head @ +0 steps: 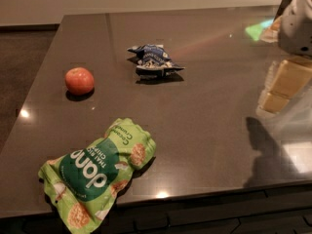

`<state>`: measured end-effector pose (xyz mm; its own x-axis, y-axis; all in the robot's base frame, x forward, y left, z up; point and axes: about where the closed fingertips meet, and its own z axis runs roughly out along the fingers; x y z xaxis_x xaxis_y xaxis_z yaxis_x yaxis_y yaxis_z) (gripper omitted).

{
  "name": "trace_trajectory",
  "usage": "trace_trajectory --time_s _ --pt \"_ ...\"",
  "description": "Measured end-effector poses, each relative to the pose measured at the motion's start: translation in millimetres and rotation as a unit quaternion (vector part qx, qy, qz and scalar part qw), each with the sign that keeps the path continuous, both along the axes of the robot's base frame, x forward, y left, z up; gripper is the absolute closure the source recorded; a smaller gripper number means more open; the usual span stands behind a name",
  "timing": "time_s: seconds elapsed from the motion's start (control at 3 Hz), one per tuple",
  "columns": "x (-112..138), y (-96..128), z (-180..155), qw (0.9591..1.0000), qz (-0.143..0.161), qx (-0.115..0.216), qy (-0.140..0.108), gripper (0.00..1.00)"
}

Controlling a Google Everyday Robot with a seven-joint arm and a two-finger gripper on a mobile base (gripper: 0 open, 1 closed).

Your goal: Move apple near green rice chip bag

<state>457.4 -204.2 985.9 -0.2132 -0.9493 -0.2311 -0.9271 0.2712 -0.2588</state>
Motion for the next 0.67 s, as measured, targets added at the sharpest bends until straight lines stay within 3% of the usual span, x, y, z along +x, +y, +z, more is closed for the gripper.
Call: trace_trajectory --time_s 0.67 --pt "74 79 6 0.9967 0.034 0.071 -0.019 0.0"
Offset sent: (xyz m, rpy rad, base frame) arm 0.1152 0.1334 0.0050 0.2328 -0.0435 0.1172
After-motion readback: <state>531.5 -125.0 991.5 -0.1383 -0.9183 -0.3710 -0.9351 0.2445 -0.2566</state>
